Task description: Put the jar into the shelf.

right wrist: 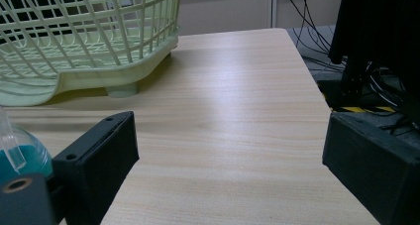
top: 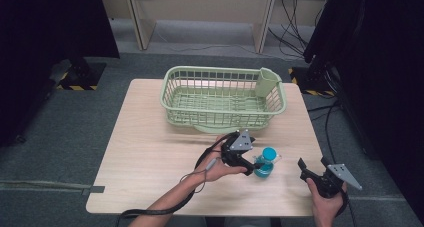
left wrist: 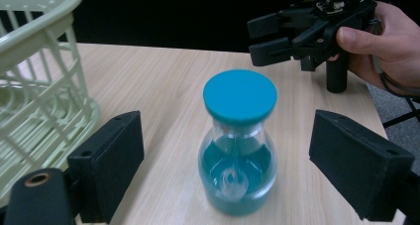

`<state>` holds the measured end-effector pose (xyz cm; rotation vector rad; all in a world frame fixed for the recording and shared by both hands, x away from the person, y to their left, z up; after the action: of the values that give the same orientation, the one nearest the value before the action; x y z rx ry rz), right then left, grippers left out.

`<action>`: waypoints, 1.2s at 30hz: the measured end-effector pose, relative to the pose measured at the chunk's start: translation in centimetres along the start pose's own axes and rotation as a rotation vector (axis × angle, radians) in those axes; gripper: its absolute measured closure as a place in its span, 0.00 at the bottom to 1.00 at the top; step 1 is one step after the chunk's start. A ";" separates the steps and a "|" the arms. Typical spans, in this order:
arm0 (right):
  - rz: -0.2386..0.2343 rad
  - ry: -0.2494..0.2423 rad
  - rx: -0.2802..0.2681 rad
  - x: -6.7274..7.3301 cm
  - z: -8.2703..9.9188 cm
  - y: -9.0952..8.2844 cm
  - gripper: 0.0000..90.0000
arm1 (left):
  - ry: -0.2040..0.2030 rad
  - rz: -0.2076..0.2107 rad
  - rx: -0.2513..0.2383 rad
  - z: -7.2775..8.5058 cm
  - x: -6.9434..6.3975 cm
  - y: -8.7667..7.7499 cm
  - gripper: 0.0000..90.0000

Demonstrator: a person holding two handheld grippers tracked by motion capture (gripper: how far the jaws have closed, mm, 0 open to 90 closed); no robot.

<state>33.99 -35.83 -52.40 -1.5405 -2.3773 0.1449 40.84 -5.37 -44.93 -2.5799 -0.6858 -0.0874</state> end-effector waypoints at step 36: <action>-0.004 -0.007 0.001 0.1 0.0 0.0 0.08 | 0.003 0.037 0.053 -1.3 -0.9 2.6 0.54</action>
<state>34.00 -35.76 -52.40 -1.5370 -2.3846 0.1510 41.36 -8.39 -44.99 -2.5396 -0.6306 -0.0608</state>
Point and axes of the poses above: each handheld gripper's, and its own axes: y roughly forward along the jaws, z roughly out of its underside, x roughly to its left, the point moved 1 cm from there along y, roughly forward along the jaws, and after that the axes turned 14 degrees about -z, right-handed, at the moved point
